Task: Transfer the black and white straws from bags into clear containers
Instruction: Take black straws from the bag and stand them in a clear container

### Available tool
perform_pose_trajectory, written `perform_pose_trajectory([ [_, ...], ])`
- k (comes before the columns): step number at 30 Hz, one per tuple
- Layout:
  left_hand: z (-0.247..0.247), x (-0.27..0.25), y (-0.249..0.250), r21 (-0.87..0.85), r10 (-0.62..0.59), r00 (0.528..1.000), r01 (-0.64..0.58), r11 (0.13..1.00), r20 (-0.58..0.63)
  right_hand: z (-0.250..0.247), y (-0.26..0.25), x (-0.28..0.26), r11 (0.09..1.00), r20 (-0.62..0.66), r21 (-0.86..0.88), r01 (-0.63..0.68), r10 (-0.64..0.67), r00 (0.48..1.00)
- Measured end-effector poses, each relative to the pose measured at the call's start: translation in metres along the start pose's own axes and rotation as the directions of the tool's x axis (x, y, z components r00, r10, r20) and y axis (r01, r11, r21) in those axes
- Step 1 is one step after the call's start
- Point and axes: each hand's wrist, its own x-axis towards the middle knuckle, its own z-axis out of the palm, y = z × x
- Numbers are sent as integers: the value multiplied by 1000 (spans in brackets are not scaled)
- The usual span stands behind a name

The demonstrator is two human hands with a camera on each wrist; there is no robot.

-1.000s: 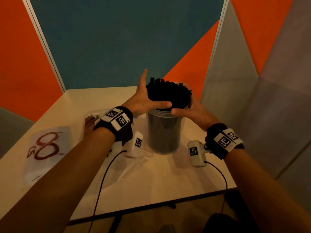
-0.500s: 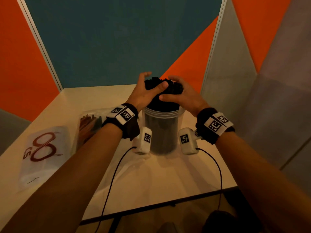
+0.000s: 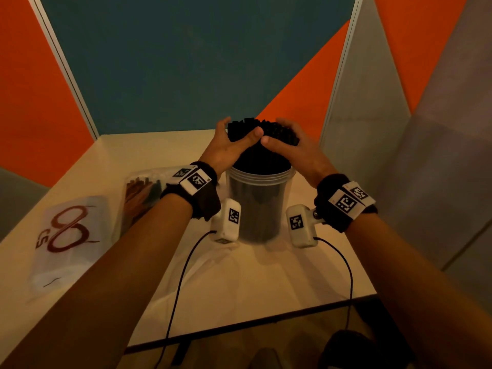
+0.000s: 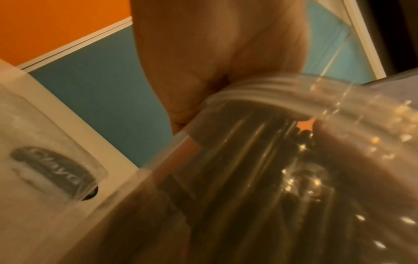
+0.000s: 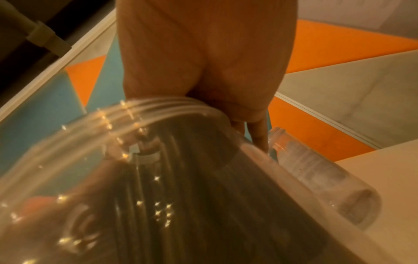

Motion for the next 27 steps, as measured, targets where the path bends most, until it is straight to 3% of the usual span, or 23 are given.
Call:
perform_pose_trajectory([
  [5, -14, -8, 10, 6, 21, 1000, -21, 1000, 20, -6, -14, -18, 985, -41, 170, -15, 22, 999],
  [8, -41, -30, 20, 187, 89, 995, -97, 978, 52, -10, -33, -41, 972, -269, 115, 207, -170, 948],
  [11, -81, -61, 26, 473, 74, 978, -161, 866, 197, 1, -61, -74, 893, -334, -5, 450, -426, 841],
  [13, -106, -81, 23, 697, -86, 951, -154, 700, 297, 19, -80, -100, 881, -174, 50, 471, -457, 872],
  [15, -126, -94, 10, 863, -301, 888, -179, 472, 348, 45, -95, -119, 930, 170, 4, 369, -364, 916],
  [16, -133, -98, 2, 908, -409, 845, -191, 374, 346, 59, -98, -126, 935, 375, -122, 333, -268, 888],
  [18, -141, -103, -16, 962, -547, 795, -167, 218, 262, 88, -98, -129, 834, 679, -370, 409, -58, 732],
  [19, -144, -103, -23, 968, -552, 799, -152, 198, 239, 104, -95, -127, 769, 762, -437, 466, 41, 646],
  [21, -150, -102, -33, 959, -496, 833, -130, 251, 243, 134, -87, -119, 674, 822, -517, 527, 220, 526],
  [22, -152, -103, -34, 952, -471, 847, -121, 282, 247, 149, -82, -114, 632, 813, -557, 539, 282, 509],
  [24, -153, -105, -33, 939, -421, 871, -119, 323, 255, 175, -74, -104, 586, 766, -631, 509, 363, 531],
  [27, -148, -109, -24, 922, -329, 906, -137, 363, 265, 204, -73, -89, 614, 709, -678, 404, 401, 580],
])
